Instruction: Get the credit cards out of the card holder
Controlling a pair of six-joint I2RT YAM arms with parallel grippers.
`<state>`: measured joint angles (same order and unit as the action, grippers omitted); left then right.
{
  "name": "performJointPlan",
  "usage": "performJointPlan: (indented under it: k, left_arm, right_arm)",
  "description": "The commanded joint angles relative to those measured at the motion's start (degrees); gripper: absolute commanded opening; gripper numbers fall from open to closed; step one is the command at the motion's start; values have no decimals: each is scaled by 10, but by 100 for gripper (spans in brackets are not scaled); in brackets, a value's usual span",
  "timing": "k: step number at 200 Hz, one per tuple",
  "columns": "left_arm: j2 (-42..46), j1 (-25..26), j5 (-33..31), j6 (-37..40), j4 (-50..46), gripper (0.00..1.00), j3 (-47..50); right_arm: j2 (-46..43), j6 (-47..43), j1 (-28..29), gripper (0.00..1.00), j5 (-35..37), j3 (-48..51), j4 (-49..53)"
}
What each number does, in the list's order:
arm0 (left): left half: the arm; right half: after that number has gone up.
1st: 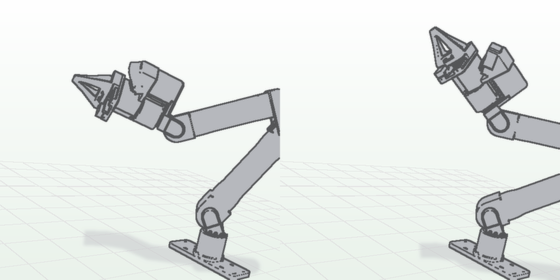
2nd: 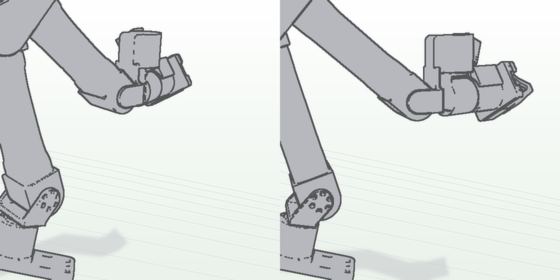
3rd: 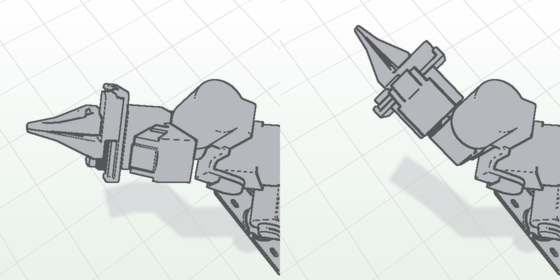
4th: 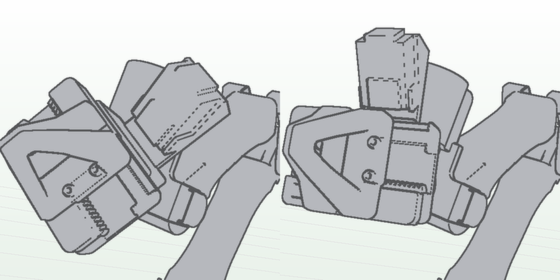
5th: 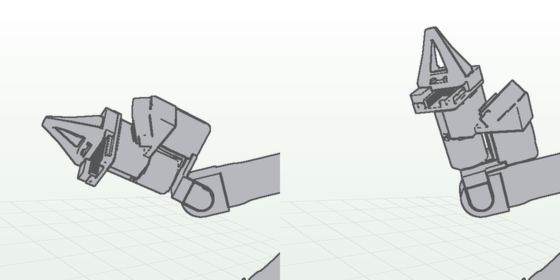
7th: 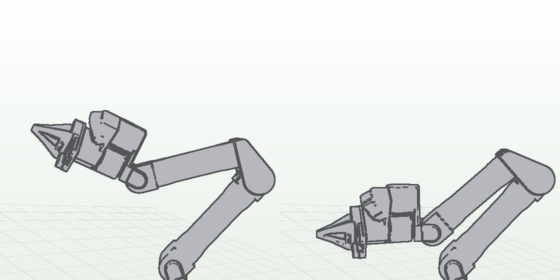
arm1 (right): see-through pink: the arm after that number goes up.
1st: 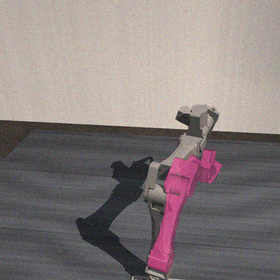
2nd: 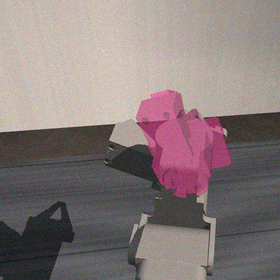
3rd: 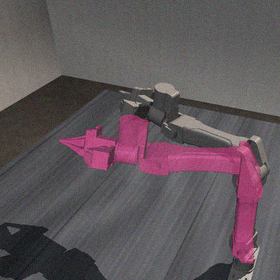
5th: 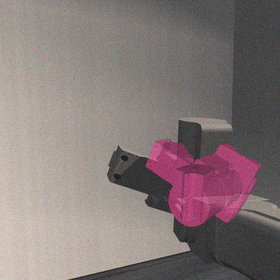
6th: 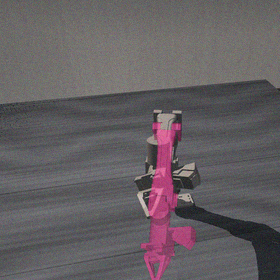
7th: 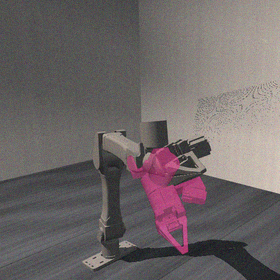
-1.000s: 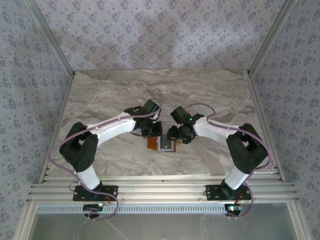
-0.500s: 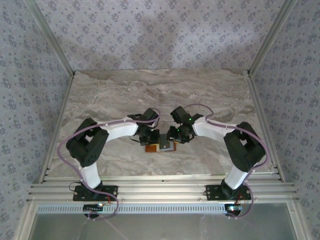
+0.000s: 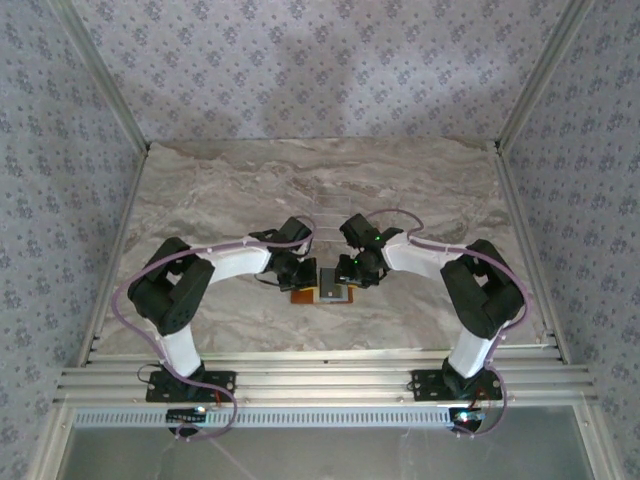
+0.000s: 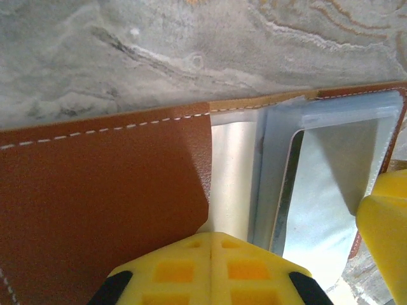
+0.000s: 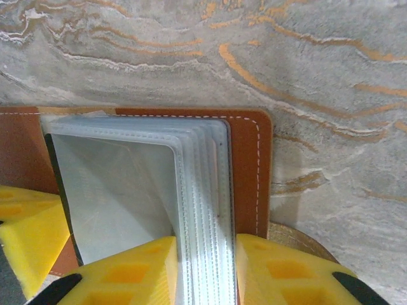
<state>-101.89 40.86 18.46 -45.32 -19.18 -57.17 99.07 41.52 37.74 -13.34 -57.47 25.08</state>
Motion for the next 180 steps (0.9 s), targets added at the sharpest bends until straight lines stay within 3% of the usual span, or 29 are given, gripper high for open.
performJointPlan:
  k: [1, 46, 95, 180]
  left_arm:
    - [22, -9, -33, -9, -3, 7, 14]
    - [61, -21, 11, -34, 69, 15, 28]
    - [28, -27, 87, -50, 149, 18, 38]
    - [10, -31, 59, -26, 116, 11, 42]
  right_arm:
    - [19, -9, -4, 30, 5, -6, 15]
    - [20, -9, -2, 30, 0, -4, 12]
    - [17, -13, -2, 29, -4, -3, 12]
    - [18, -11, -1, 29, -6, -6, 15]
